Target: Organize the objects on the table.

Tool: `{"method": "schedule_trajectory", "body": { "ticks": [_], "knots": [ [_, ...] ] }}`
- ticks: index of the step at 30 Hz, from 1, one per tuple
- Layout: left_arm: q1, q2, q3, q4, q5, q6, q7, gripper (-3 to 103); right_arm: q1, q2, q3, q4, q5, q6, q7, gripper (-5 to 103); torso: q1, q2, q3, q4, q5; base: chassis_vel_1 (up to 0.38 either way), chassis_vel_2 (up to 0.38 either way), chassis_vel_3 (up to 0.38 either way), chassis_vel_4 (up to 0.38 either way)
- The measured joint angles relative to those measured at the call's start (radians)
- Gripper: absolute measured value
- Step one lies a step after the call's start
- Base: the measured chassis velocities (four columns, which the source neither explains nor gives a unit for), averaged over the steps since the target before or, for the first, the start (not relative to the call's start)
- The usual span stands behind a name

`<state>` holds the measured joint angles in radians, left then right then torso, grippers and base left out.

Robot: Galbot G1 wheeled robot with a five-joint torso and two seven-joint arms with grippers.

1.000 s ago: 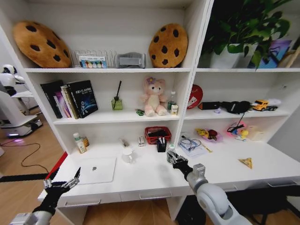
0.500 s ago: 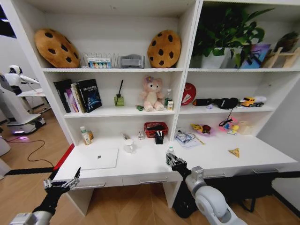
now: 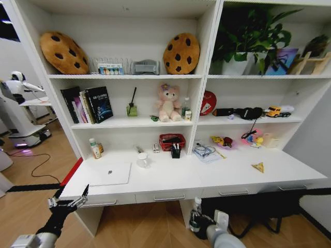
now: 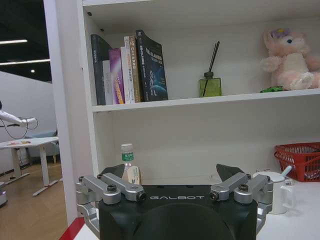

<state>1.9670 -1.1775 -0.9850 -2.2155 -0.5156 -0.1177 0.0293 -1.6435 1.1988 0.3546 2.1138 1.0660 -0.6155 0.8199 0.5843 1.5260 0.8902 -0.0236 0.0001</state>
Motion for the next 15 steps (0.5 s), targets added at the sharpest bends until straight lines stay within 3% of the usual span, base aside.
{"method": "schedule_trajectory", "body": {
  "ticks": [3, 15],
  "knots": [
    [0.0, 0.0, 0.0, 0.0, 0.0, 0.0, 0.0, 100, -0.011, -0.002, 0.011, -0.098, 0.081, -0.042, 0.009, 24, 0.0, 0.0, 0.0, 0.0, 0.0, 0.0, 0.0, 0.0, 0.0],
    [0.0, 0.0, 0.0, 0.0, 0.0, 0.0, 0.0, 100, -0.008, -0.005, 0.039, -0.348, -0.004, -0.05, -0.076, 24, 0.0, 0.0, 0.0, -0.0001, -0.0001, -0.014, -0.012, 0.014, 0.017]
  ]
}}
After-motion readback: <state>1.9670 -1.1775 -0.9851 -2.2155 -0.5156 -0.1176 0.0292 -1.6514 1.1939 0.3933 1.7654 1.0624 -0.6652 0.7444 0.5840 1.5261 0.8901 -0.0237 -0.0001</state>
